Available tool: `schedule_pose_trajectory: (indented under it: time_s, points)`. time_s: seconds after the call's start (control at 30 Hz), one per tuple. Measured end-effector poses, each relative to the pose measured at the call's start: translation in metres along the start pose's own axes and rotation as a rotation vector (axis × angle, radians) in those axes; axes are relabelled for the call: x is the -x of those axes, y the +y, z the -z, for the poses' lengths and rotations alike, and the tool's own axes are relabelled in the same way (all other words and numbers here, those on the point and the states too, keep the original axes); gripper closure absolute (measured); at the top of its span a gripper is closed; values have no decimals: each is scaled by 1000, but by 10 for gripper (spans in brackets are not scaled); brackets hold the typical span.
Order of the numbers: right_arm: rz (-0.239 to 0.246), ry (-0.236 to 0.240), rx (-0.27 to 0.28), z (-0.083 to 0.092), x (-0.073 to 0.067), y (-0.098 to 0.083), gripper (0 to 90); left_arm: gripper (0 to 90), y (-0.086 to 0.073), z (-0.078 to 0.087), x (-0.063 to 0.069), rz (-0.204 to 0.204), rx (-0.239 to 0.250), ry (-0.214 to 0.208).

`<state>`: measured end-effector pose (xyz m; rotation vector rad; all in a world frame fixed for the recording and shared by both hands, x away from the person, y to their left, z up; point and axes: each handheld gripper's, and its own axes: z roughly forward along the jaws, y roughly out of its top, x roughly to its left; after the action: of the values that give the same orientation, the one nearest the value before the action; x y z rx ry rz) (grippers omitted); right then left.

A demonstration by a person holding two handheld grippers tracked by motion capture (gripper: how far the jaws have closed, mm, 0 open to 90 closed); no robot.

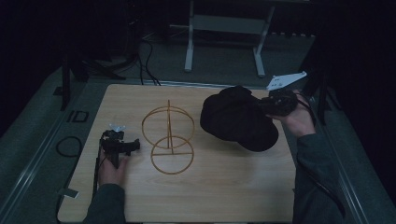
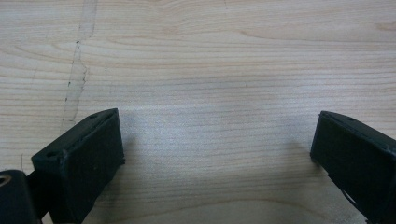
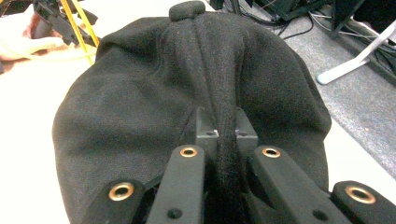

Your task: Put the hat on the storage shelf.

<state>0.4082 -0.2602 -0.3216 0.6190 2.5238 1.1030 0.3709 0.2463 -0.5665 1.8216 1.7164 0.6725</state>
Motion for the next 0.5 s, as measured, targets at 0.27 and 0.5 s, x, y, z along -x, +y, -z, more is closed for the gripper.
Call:
schedule_pose_trajectory:
  time_s: [0.27,0.5]
  points:
    - [11,-2,11,5,0,4,863,22,0,0,0,0,0,0]
    - [14,5,32,8,0,5,863,22,0,0,0,0,0,0]
